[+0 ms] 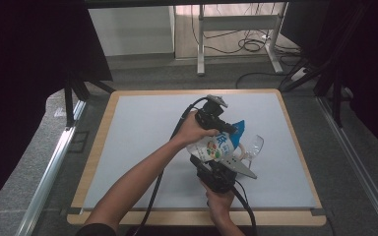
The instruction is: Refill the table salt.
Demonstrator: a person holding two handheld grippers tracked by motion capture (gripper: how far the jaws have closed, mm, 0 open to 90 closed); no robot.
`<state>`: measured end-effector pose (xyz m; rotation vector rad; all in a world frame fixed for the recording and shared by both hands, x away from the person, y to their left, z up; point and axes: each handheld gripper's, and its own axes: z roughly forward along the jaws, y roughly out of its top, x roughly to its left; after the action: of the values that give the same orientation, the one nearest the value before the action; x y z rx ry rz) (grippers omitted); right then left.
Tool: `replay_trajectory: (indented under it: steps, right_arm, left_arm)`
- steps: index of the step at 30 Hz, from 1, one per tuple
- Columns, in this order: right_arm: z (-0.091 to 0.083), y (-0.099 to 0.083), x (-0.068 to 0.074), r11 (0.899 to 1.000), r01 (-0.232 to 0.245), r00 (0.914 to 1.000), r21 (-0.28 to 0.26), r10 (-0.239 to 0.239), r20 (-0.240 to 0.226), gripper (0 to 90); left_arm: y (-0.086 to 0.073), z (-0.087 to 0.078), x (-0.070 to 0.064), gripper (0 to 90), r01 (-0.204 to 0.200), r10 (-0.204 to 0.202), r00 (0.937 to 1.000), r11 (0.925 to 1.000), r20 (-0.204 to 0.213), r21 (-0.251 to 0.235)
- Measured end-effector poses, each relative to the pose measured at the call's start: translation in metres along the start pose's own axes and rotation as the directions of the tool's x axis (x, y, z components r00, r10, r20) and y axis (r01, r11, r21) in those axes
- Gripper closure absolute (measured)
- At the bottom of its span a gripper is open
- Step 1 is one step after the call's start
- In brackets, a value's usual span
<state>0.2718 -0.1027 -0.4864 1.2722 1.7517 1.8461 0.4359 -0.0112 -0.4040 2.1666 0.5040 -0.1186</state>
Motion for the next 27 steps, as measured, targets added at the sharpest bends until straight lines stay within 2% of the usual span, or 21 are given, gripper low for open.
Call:
replay_trajectory:
  steps: [15,27]
  right_arm:
    - [-0.0001,0.0005,-0.0013,1.0,-0.015,0.9999,-0.004,0.015,0.003,63.8]
    - [0.001,0.0001,-0.0017,1.0,-0.006,1.0,0.002,0.006,-0.003,63.8]
  left_arm:
    - [0.0024,0.0022,0.0006,89.4,-0.009,0.009,1.0,0.9999,0.0,0.012]
    - [0.0003,0.0008,0.0015,89.4,0.0,0.0,1.0,1.0,-0.003,0.005]
